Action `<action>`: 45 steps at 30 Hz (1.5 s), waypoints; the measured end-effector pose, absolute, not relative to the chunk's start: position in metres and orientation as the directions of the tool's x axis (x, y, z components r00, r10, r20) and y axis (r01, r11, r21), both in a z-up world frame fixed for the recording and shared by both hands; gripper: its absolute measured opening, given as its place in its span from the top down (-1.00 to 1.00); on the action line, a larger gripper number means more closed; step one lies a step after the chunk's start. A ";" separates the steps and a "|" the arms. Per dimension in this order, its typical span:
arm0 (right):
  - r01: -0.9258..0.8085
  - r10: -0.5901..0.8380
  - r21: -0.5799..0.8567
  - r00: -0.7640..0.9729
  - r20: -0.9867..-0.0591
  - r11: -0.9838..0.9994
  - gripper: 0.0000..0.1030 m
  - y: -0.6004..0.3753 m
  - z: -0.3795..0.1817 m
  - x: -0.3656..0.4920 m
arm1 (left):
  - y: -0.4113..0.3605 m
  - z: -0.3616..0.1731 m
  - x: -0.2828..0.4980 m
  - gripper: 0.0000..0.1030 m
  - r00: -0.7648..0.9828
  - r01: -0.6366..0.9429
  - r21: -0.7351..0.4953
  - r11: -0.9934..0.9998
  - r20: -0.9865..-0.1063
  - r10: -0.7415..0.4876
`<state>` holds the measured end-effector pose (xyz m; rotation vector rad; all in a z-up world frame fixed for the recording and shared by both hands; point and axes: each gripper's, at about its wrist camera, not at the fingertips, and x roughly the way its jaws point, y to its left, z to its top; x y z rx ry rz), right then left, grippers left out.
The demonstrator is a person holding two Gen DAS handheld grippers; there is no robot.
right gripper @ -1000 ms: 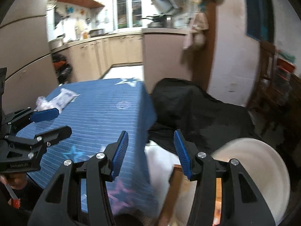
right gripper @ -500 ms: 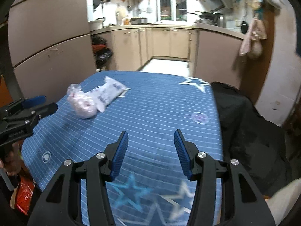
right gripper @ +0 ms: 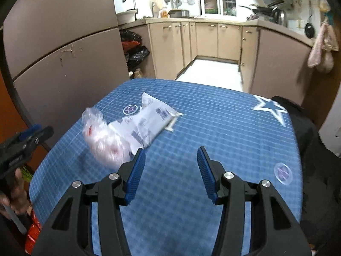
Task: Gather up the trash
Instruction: 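Grasp the clear plastic bag with the left tool while the right tool grasps the white paper packet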
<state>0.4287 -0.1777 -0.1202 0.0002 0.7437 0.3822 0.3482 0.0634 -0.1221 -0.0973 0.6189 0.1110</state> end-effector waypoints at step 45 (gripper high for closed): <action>-0.191 0.435 0.431 0.681 -0.589 0.882 0.59 -0.259 -0.151 0.315 | 0.026 -0.187 0.352 -0.74 0.642 0.059 -0.084 0.995 -0.760 -0.102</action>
